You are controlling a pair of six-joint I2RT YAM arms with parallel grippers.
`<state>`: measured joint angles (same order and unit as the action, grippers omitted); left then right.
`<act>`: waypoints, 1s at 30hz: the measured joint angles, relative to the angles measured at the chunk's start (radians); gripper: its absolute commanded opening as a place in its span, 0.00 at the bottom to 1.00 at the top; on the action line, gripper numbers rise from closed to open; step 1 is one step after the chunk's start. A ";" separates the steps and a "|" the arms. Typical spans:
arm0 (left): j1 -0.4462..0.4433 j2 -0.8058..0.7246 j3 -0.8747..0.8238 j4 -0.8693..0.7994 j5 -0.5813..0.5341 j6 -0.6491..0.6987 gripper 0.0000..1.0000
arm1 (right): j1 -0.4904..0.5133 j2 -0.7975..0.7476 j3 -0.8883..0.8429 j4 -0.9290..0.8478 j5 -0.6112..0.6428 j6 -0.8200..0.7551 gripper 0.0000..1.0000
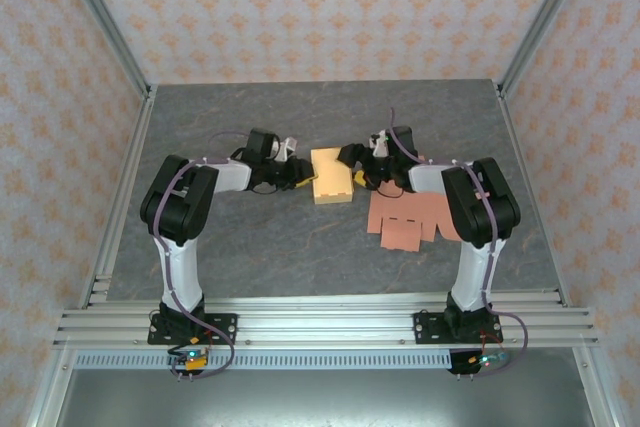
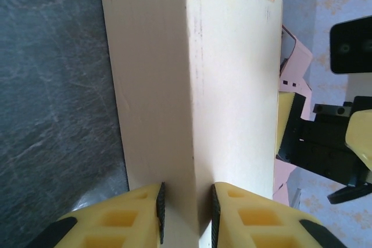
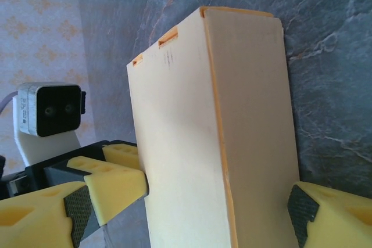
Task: Fold the paper box
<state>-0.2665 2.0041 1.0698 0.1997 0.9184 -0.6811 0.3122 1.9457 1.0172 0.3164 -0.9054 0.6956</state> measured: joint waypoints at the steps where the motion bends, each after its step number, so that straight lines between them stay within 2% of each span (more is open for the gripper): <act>1: 0.008 0.000 -0.015 0.024 0.015 0.001 0.27 | 0.000 0.008 0.002 0.007 -0.012 0.007 0.88; 9: 0.093 0.002 -0.103 0.169 0.103 0.002 0.25 | 0.000 0.042 0.039 0.014 -0.087 0.045 0.88; 14: 0.113 0.026 -0.126 0.260 0.140 -0.003 0.24 | 0.031 0.053 0.058 0.014 -0.106 0.054 0.88; 30: 0.184 0.056 -0.199 0.494 0.170 -0.082 0.16 | 0.088 0.093 0.069 0.093 -0.073 0.142 0.87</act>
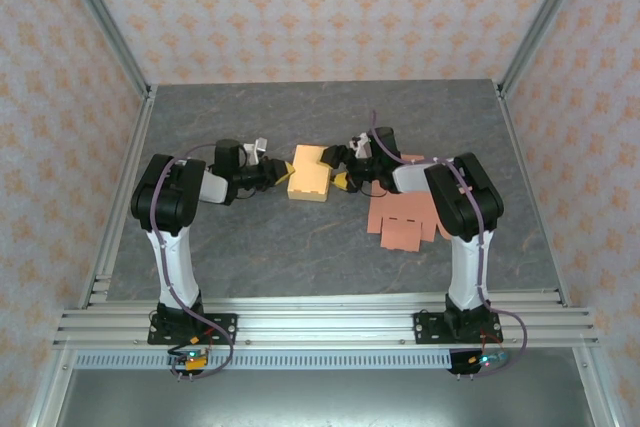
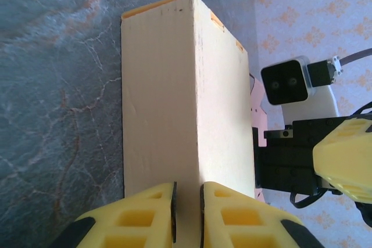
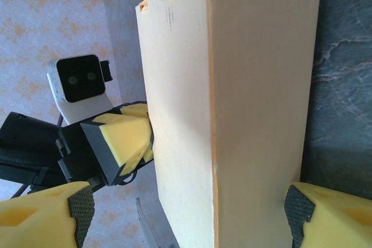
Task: Fold the paper box
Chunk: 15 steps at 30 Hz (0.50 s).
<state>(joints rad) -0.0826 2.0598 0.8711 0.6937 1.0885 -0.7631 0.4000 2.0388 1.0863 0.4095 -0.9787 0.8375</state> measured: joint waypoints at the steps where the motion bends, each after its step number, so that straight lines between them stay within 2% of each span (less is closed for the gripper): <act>1: 0.004 0.002 -0.003 0.009 0.002 -0.005 0.16 | 0.002 -0.001 0.000 0.000 0.006 0.001 0.87; 15: 0.043 0.037 -0.016 0.060 -0.019 -0.075 0.16 | 0.006 -0.011 0.003 -0.003 0.075 0.019 0.87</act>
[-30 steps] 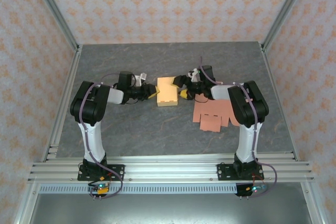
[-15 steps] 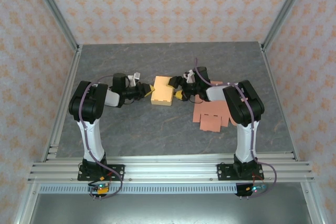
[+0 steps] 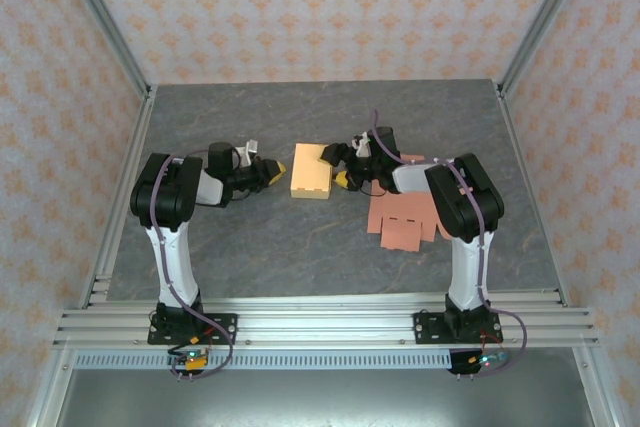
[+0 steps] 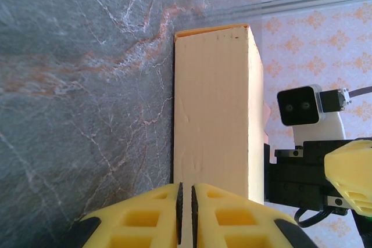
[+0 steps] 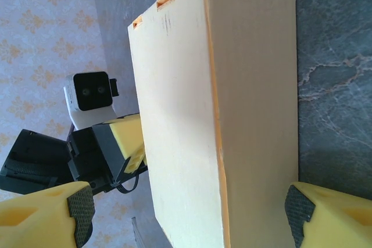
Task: Fold the paper box
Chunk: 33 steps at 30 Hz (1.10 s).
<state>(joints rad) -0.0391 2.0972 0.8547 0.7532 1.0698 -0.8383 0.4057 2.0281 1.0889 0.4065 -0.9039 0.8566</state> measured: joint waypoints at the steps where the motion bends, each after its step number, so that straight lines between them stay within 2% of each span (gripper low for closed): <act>1: 0.000 0.000 0.000 0.000 0.000 -0.001 0.16 | 0.003 0.000 0.006 -0.004 0.005 0.001 0.87; 4: 0.000 0.000 0.000 0.000 0.000 -0.003 0.18 | 0.016 0.004 0.034 -0.010 0.010 0.004 0.86; 6: 0.000 -0.003 0.000 0.004 0.002 -0.012 0.22 | 0.024 0.008 0.055 -0.009 0.011 0.008 0.86; 8: 0.000 -0.012 0.000 0.006 0.005 -0.031 0.32 | 0.027 0.008 0.058 -0.010 0.017 0.007 0.86; 10: -0.005 -0.034 -0.002 -0.011 -0.003 -0.027 0.47 | 0.025 0.008 0.058 -0.019 0.022 0.007 0.86; 13: -0.017 -0.106 -0.002 -0.122 -0.036 0.015 0.52 | 0.018 0.008 0.058 -0.032 0.022 0.003 0.86; 14: -0.021 -0.127 -0.001 -0.163 -0.050 0.035 0.57 | 0.016 0.008 0.058 -0.034 0.022 0.003 0.86; 17: -0.034 -0.160 0.005 -0.243 -0.068 0.078 0.58 | 0.012 0.008 0.058 -0.044 0.022 -0.004 0.86; 21: -0.057 -0.161 0.057 -0.390 -0.114 0.164 0.56 | 0.010 0.008 0.058 -0.051 0.021 -0.011 0.86; 25: -0.089 -0.142 0.101 -0.467 -0.158 0.211 0.33 | 0.008 0.008 0.058 -0.053 0.021 -0.015 0.86; 28: -0.097 -0.134 0.110 -0.440 -0.149 0.206 0.22 | 0.004 0.008 0.058 -0.053 0.021 -0.015 0.86; 33: -0.068 -0.113 0.084 -0.336 -0.100 0.158 0.19 | -0.009 0.008 0.058 -0.047 0.021 -0.013 0.86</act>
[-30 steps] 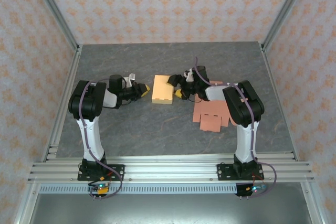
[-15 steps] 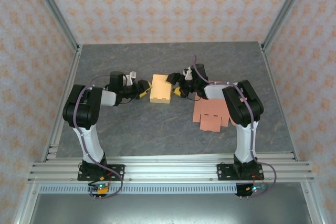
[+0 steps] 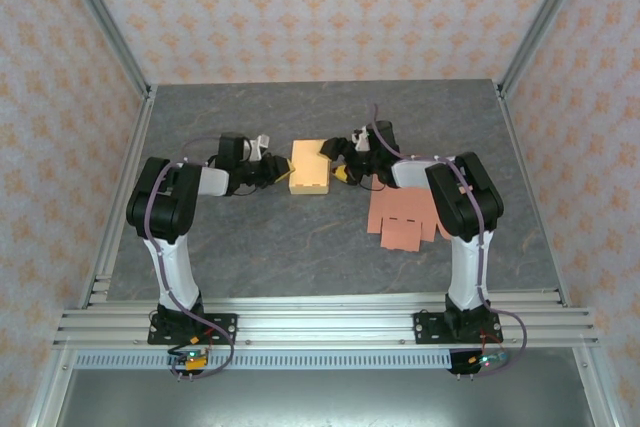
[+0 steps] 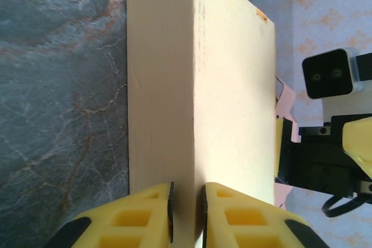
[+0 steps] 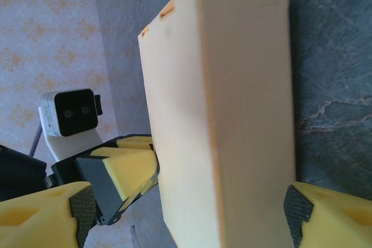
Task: Fold the paper box
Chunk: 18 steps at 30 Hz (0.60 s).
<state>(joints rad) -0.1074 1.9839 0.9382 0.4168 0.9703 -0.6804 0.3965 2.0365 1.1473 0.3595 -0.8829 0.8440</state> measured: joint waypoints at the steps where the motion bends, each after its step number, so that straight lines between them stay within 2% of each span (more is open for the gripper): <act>1: 0.008 0.002 -0.006 0.015 0.011 -0.004 0.18 | -0.001 0.000 0.000 0.003 0.000 0.003 0.86; 10: 0.039 0.037 -0.024 0.048 0.005 -0.026 0.19 | 0.003 0.006 -0.001 0.047 -0.004 0.039 0.85; 18: 0.039 0.035 -0.022 0.041 0.005 -0.025 0.21 | 0.049 0.039 0.041 0.045 -0.004 0.043 0.86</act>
<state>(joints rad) -0.0689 2.0186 0.9165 0.4576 0.9752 -0.7055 0.4458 2.0750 1.1881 0.4046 -0.8867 0.8871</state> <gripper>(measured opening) 0.204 0.856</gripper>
